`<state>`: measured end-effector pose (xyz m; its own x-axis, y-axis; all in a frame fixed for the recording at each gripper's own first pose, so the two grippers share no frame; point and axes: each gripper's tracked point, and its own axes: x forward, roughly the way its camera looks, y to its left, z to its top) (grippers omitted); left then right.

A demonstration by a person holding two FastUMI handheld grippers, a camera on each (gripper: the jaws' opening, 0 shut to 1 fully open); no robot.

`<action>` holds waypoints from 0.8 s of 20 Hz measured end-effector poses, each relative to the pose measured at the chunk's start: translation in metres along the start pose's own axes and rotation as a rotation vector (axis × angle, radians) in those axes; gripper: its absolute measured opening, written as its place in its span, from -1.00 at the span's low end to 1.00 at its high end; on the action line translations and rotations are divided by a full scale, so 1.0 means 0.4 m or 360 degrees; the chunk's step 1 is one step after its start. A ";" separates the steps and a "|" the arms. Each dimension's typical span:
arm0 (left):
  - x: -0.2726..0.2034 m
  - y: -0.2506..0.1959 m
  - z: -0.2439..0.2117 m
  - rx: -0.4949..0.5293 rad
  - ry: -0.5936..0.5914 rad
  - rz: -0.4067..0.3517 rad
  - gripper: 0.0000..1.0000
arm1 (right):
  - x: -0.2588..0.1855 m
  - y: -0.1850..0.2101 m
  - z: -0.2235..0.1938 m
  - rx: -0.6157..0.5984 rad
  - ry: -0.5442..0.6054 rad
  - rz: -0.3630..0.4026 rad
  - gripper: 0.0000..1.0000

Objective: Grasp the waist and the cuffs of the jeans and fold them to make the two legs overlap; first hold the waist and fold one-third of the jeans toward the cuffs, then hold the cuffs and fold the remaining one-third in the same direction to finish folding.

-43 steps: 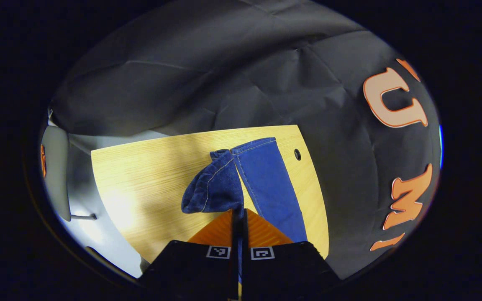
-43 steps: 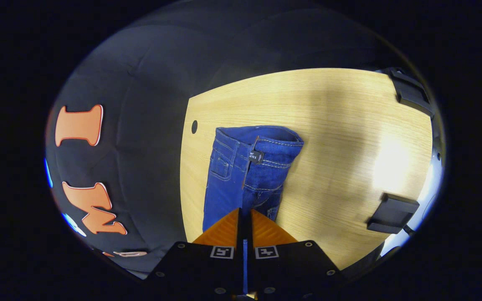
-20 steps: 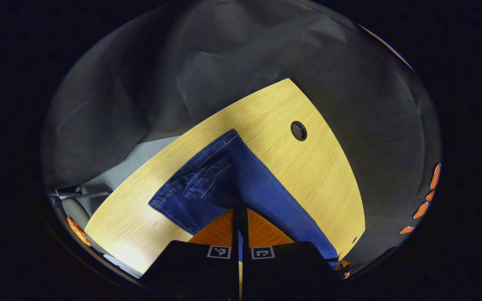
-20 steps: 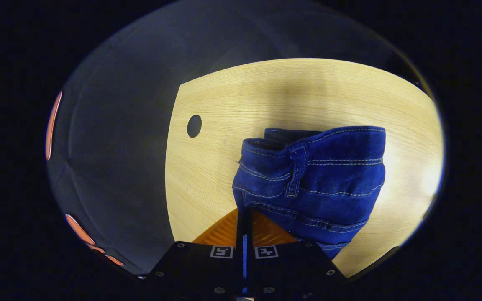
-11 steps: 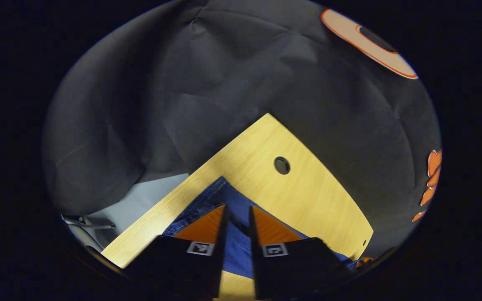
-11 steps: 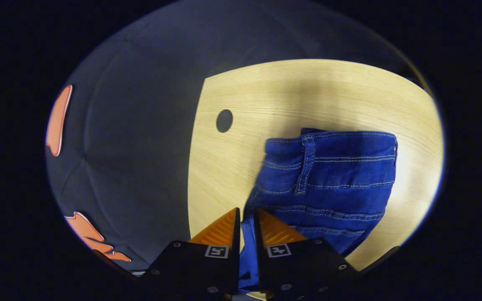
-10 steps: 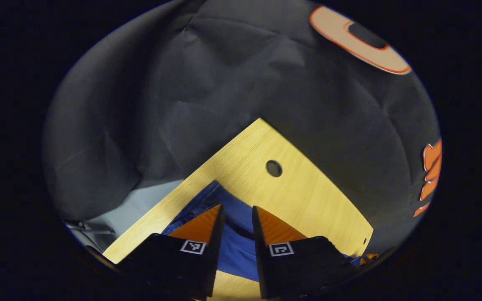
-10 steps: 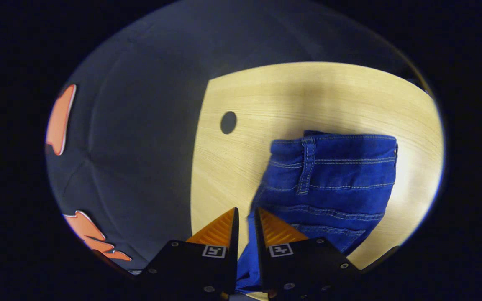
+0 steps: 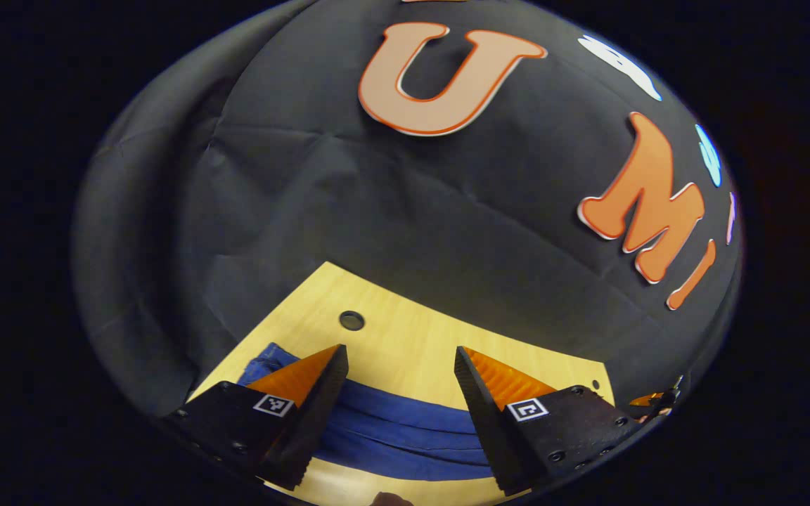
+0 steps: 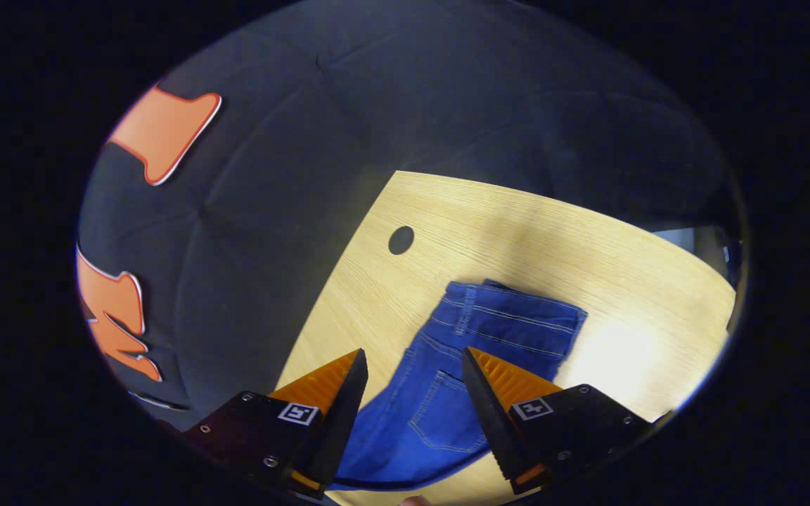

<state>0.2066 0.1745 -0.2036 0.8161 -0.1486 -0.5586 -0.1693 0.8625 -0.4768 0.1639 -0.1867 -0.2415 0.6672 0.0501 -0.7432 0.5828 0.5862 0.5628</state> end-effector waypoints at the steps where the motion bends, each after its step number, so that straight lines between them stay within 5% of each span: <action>1: -0.018 -0.028 0.005 0.0025 -0.0027 -0.0024 0.90 | 0.001 -0.015 -0.012 -0.0020 0.0009 -0.0026 0.77; 10: -0.202 -0.269 0.072 0.0621 -0.0478 -0.0019 0.94 | 0.025 -0.186 -0.054 0.0024 0.0046 -0.0189 0.96; 16: -0.310 -0.382 0.033 0.0724 -0.0583 -0.0041 0.90 | 0.070 -0.245 -0.072 0.0038 0.0085 -0.0240 0.96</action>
<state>0.1384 0.0674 -0.0526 0.9683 -0.0651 -0.2410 0.0413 0.9939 -0.1024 0.1121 -0.2194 -0.3280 0.5462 0.0064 -0.8376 0.6856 0.5712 0.4514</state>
